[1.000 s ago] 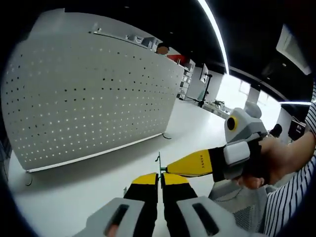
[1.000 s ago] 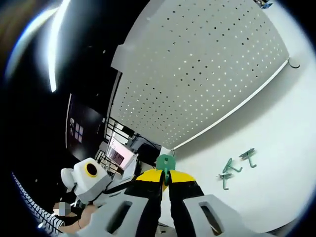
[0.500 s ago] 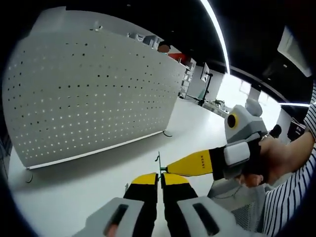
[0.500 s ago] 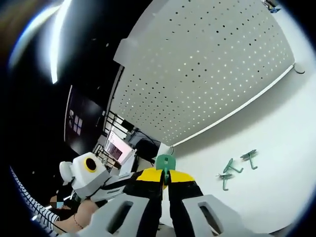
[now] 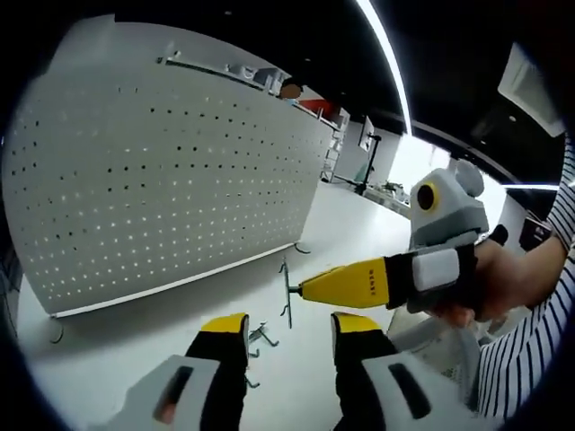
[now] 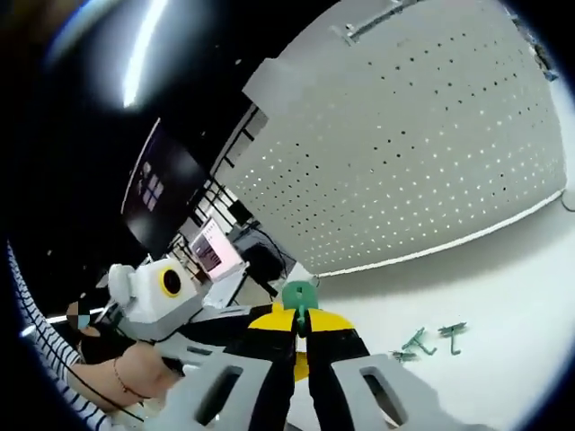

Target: Insert the hook assembly into the mounting plate slot until the hook locks in place.

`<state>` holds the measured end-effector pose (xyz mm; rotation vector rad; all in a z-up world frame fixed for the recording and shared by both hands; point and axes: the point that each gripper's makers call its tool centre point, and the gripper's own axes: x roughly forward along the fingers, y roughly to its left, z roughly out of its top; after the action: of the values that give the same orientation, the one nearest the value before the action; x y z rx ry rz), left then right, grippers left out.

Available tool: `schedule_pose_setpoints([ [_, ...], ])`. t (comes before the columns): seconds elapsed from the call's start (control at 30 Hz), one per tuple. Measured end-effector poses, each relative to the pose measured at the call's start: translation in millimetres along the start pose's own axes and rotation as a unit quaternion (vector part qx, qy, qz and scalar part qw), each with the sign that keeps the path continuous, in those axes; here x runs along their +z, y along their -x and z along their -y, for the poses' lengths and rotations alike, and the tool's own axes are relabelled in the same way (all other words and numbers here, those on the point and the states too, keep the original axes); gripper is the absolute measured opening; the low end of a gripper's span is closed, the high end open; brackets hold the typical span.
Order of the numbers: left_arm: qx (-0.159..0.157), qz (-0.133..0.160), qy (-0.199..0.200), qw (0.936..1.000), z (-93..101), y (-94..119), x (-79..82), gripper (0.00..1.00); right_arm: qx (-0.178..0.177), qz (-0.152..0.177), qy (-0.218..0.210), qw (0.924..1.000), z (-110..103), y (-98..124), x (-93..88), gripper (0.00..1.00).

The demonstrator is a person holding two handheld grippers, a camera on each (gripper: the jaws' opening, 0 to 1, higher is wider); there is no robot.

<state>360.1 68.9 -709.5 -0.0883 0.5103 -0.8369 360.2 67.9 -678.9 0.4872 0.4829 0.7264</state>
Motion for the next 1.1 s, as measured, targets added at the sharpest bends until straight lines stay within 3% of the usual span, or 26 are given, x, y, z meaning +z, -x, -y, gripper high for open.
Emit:
schedule_pose_setpoints([
  [0.2, 0.005, 0.009, 0.004, 0.9999, -2.7, 6, 3.7, 0.61, 0.001, 0.0, 0.052, 0.9987, -8, -4, 6.3, 0.0],
  [0.37, 0.007, 0.036, 0.023, 0.9991, -3.6, 13, 9.8, 0.79, 0.003, -0.008, 0.095, 0.9954, -13, -8, 7.6, 0.0],
  [0.53, 0.008, 0.032, 0.035, 0.9988, -2.6, 16, 6.5, 0.9, 0.003, -0.005, 0.11, 0.9939, -14, -10, 10.7, 0.0],
  [0.6, 0.013, 0.03, 0.043, 0.9985, -3.5, 17, 5.0, 1.0, 0.003, -0.003, 0.117, 0.9932, -16, -12, 12.2, 0.0],
  [0.63, 0.015, 0.021, 0.047, 0.9986, -4.3, 18, 1.7, 1.0, 0.002, -0.001, 0.122, 0.9925, -17, -12, 13.0, 0.0],
  [1.1, 0.008, 0.032, 0.04, 0.9987, -1.9, 26, 5.5, 1.0, -0.002, 0.012, 0.169, 0.9856, -26, -19, 22.2, 0.0],
])
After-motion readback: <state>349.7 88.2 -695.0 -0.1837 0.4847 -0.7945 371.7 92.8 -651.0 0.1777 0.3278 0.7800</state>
